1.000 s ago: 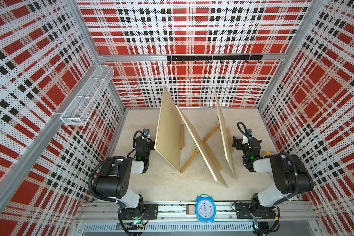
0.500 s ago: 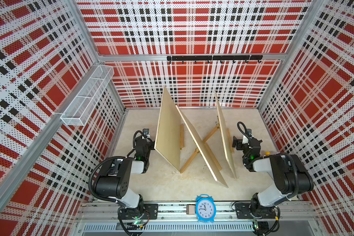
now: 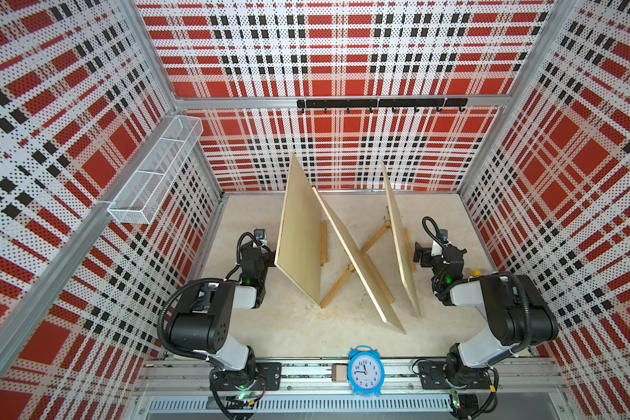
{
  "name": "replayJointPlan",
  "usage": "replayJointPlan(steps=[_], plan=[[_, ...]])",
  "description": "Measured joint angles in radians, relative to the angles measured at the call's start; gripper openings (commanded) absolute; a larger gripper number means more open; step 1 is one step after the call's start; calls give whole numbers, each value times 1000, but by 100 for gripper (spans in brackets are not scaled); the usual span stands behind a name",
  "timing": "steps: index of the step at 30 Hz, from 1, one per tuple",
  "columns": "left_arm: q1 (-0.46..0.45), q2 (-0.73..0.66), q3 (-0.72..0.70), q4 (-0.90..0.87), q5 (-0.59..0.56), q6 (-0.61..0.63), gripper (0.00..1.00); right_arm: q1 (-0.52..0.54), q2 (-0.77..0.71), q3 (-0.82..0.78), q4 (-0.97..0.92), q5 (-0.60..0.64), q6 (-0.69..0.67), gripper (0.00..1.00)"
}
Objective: Disassemble the easel
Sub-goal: Pick up the drawing board from the easel.
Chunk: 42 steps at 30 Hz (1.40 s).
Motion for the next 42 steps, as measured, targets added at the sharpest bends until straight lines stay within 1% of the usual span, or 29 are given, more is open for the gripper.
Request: replayJointPlan(steps=[15,16,17,19,22,25,28,30,32,34,37,39,40,41,42], plan=[[5,0,0,0,10,0,99,0,0,0,0,-1,0,100],[8,0,0,0,21,-2,100,0,0,0,0,-1,0,98],[14,0,0,-1,34,-4,97,0,0,0,0,-3,0,95],[26,0,0,0,46,-8,90,0,0,0,0,-8,1,95],[36,-2,2,-11,45,-17,86,-8,-1,0,0,-12,3,95],[47,-44,8,-84,28,-37,83,-26,-33,-7,-22,-13,22,94],[76,-161,16,-193,-8,-77,78,-42,-103,-32,-26,1,39,90],[103,-263,58,-315,-43,-93,77,-49,-164,-43,-47,17,58,86],[122,-354,153,-480,-79,-95,70,-52,-236,-45,-101,33,76,85],[135,-416,264,-623,-94,-84,68,-52,-312,-34,-188,43,97,85],[141,-500,436,-837,-79,-61,70,-53,-421,24,-371,43,125,88],[141,-539,544,-983,-61,-51,74,-55,-491,77,-492,25,135,84],[140,-550,596,-1051,-58,-52,77,-56,-523,99,-540,12,138,82],[140,-557,653,-1123,-56,-55,85,-56,-559,126,-593,-4,144,81],[140,-560,709,-1194,-51,-57,87,-56,-588,149,-637,-19,152,81]])
